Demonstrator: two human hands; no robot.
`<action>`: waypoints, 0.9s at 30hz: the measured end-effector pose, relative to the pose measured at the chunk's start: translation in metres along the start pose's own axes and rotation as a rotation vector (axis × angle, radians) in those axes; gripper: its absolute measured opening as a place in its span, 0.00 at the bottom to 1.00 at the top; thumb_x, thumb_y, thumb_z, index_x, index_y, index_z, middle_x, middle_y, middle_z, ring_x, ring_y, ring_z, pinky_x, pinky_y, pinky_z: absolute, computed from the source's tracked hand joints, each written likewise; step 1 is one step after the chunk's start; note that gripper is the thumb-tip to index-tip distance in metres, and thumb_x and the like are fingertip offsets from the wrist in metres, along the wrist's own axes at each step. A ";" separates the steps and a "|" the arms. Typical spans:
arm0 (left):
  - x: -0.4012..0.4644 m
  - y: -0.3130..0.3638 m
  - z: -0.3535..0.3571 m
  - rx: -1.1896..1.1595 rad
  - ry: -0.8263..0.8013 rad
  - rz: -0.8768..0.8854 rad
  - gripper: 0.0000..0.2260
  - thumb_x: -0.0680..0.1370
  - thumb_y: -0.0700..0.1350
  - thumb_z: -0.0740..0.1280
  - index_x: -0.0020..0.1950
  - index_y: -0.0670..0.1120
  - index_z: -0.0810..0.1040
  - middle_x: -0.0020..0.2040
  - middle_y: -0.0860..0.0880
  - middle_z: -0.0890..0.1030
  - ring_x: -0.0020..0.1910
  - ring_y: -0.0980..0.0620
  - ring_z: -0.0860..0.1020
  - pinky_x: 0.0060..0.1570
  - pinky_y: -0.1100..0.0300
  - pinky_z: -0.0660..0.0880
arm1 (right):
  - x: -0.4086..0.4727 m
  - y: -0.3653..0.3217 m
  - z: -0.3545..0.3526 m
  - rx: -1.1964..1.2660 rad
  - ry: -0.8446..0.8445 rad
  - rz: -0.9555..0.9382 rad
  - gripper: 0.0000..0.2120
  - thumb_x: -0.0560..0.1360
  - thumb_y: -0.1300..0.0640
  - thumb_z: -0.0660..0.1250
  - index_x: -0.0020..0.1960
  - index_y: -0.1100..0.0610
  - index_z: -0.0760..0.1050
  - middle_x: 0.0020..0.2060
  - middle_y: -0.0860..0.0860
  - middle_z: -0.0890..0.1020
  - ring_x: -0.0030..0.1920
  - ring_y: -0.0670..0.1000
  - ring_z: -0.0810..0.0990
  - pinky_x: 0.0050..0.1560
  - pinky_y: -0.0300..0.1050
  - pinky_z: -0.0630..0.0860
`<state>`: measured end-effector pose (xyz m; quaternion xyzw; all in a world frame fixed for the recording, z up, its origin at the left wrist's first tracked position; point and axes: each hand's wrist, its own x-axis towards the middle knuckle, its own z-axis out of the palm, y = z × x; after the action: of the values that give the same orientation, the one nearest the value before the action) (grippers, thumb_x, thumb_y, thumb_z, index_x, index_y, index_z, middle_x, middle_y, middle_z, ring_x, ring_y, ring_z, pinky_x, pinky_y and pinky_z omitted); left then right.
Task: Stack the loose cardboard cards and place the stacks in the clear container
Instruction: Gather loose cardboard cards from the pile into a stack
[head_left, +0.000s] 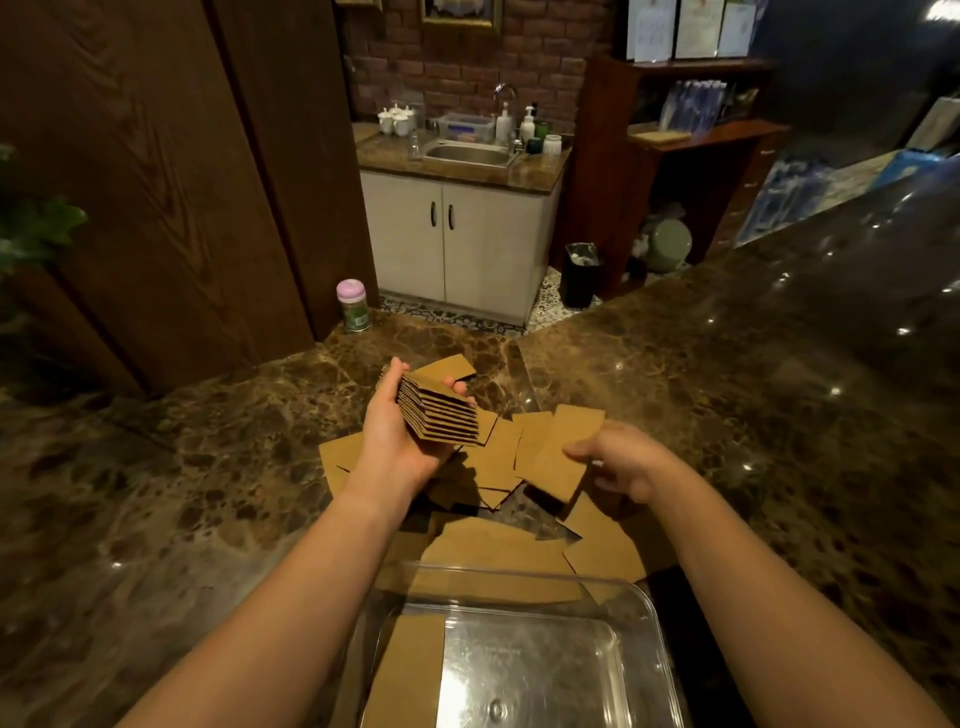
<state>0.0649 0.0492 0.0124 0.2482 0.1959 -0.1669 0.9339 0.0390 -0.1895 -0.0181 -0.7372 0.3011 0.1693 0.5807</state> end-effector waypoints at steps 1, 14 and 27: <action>0.000 0.000 0.000 -0.003 0.003 0.000 0.12 0.79 0.56 0.66 0.56 0.50 0.74 0.52 0.41 0.77 0.41 0.44 0.79 0.50 0.46 0.78 | -0.002 -0.001 -0.008 0.099 0.031 0.016 0.13 0.75 0.62 0.70 0.60 0.55 0.77 0.52 0.54 0.82 0.51 0.53 0.78 0.44 0.46 0.74; -0.008 -0.017 0.010 0.013 0.023 -0.051 0.15 0.79 0.55 0.66 0.47 0.42 0.77 0.49 0.40 0.77 0.46 0.44 0.77 0.63 0.47 0.73 | -0.011 0.011 0.014 -0.560 0.094 -0.027 0.20 0.72 0.55 0.76 0.58 0.59 0.73 0.55 0.56 0.78 0.54 0.54 0.77 0.50 0.46 0.72; -0.027 -0.029 0.029 0.338 -0.281 -0.076 0.26 0.70 0.42 0.72 0.67 0.54 0.76 0.57 0.39 0.83 0.49 0.40 0.83 0.47 0.45 0.80 | -0.089 -0.042 -0.019 0.547 0.031 -0.342 0.15 0.78 0.64 0.67 0.63 0.53 0.74 0.54 0.54 0.83 0.53 0.56 0.82 0.42 0.53 0.80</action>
<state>0.0379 0.0157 0.0361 0.3677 0.0424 -0.2655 0.8902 -0.0034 -0.1793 0.0720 -0.5960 0.2161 -0.0292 0.7728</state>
